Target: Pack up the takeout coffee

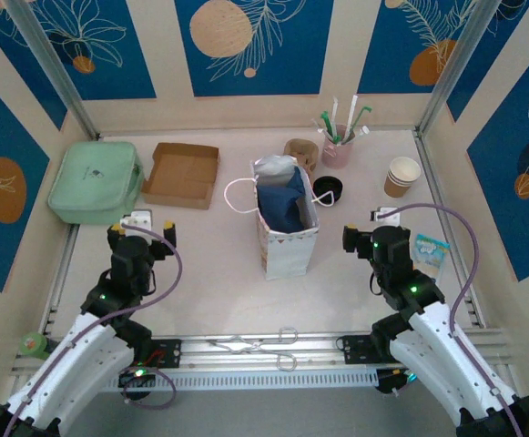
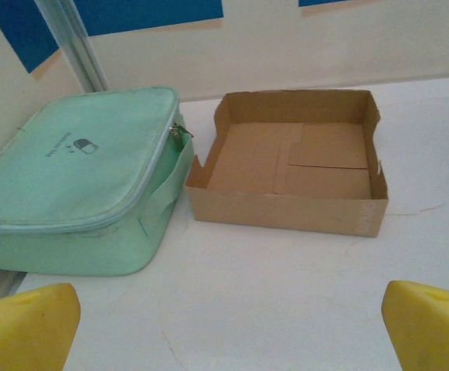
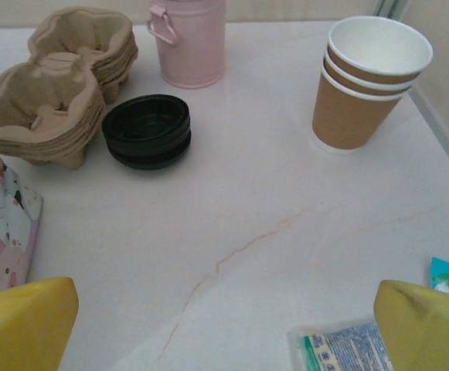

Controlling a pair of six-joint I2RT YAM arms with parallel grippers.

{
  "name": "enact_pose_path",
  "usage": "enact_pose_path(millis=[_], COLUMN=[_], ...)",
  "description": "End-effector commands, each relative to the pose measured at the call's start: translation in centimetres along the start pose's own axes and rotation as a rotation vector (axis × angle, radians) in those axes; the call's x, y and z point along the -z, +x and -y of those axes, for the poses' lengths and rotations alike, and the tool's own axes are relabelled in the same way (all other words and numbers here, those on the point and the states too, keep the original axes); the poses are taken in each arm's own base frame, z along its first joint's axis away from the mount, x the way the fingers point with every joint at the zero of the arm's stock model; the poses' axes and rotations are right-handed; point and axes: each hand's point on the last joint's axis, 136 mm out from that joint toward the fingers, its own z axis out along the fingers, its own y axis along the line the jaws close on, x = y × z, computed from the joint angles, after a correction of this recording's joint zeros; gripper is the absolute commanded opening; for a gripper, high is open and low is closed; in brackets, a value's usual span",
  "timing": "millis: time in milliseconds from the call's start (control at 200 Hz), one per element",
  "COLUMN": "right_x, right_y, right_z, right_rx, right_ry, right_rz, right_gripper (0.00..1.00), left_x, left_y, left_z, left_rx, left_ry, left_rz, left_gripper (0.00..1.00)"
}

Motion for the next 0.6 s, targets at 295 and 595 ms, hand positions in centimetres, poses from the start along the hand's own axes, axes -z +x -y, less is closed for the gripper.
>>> enact_pose_path(millis=[295,595], right_x=[-0.8,-1.0], right_y=[1.6,3.2], right_z=[1.7,2.2], right_rx=[-0.096,-0.087], right_ry=[0.101,0.142], right_rz=[0.005,-0.003], right_gripper=[0.99,0.99], left_x=[0.1,-0.3], left_y=[0.6,2.4], left_z=[-1.2,-1.3], left_rx=[-0.04,-0.081], left_ry=[-0.08,-0.124], left_rz=[0.074,0.054], left_gripper=[1.0,1.0])
